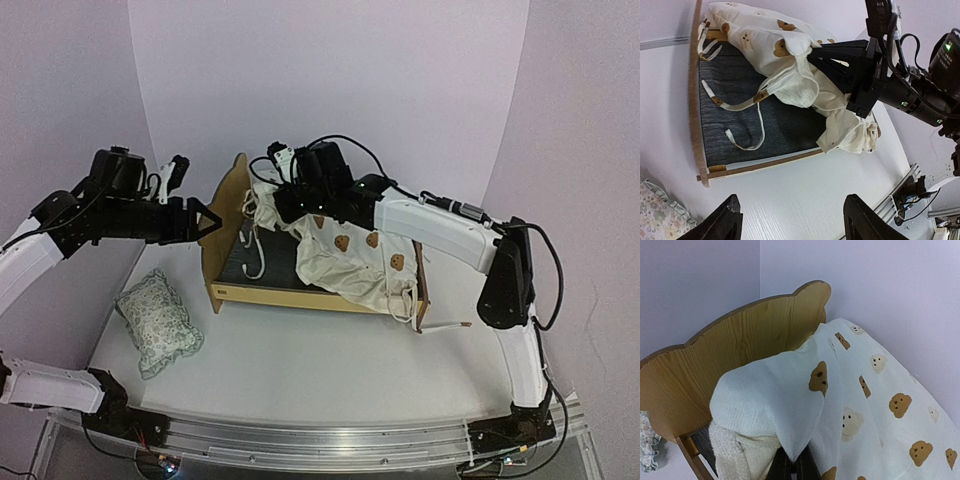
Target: Set up the pet bed
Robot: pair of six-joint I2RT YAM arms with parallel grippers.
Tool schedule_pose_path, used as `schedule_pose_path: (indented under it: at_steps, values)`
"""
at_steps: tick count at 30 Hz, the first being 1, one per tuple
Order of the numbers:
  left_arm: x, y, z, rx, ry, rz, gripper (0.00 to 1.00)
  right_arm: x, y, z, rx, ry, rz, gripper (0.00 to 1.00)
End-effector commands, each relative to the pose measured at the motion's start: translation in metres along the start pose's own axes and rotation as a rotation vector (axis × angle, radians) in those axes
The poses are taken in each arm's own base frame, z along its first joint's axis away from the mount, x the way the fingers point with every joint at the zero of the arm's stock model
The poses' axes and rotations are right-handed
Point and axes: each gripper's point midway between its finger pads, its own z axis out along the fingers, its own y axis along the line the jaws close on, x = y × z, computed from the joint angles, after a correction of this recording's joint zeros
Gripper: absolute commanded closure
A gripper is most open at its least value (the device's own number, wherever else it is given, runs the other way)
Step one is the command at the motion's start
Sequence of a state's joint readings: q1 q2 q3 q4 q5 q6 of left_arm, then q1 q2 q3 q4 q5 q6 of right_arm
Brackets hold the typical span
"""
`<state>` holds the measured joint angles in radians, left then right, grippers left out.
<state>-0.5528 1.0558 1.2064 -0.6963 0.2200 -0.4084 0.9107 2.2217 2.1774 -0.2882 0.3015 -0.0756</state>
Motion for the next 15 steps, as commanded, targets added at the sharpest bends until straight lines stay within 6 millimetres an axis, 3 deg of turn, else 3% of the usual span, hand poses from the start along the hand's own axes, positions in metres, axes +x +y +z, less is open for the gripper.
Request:
schedule_pose_path:
  at_steps: [1,6,15]
  values:
    - [-0.028,-0.044,0.012,0.018,-0.101,0.114,0.33,-0.057,-0.032,-0.048,0.028,-0.135,0.012,1.0]
    - [-0.017,-0.065,0.049,-0.034,-0.07,0.192,0.34,-0.046,-0.05,-0.06,0.033,-0.115,0.017,1.0]
    - [-0.015,-0.034,0.103,-0.251,-0.051,0.23,0.4,-0.011,-0.072,-0.067,0.036,-0.044,0.013,1.0]
